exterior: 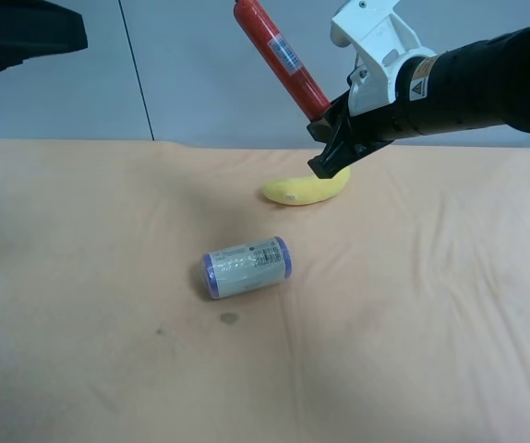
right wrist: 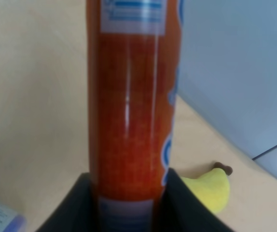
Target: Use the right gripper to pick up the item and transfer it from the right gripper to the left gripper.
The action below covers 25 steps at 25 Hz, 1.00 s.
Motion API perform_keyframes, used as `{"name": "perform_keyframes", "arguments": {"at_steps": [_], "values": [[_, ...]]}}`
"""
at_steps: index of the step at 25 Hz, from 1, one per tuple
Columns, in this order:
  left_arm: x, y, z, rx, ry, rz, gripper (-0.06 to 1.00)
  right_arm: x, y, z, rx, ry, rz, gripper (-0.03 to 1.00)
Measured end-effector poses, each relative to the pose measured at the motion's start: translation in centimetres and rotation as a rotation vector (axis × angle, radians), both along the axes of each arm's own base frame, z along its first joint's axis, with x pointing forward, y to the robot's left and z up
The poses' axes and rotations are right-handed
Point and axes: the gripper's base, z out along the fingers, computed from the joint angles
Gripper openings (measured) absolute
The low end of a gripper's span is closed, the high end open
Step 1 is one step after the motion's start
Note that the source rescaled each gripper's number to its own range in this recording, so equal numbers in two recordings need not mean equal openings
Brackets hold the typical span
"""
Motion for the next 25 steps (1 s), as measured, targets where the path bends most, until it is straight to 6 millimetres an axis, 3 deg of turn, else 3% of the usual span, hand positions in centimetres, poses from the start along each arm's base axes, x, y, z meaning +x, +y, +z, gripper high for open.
{"name": "perform_keyframes", "arguments": {"at_steps": [9,25], "values": [[1.5,-3.8,-1.2,0.061,-0.019,-0.011,1.00,0.0,0.0,0.0,0.001,0.000,0.000,0.01],[6.0,-11.1,0.1,0.064,-0.038,-0.092,1.00,0.0,0.0,0.0,0.001,0.000,0.000,0.01]]}}
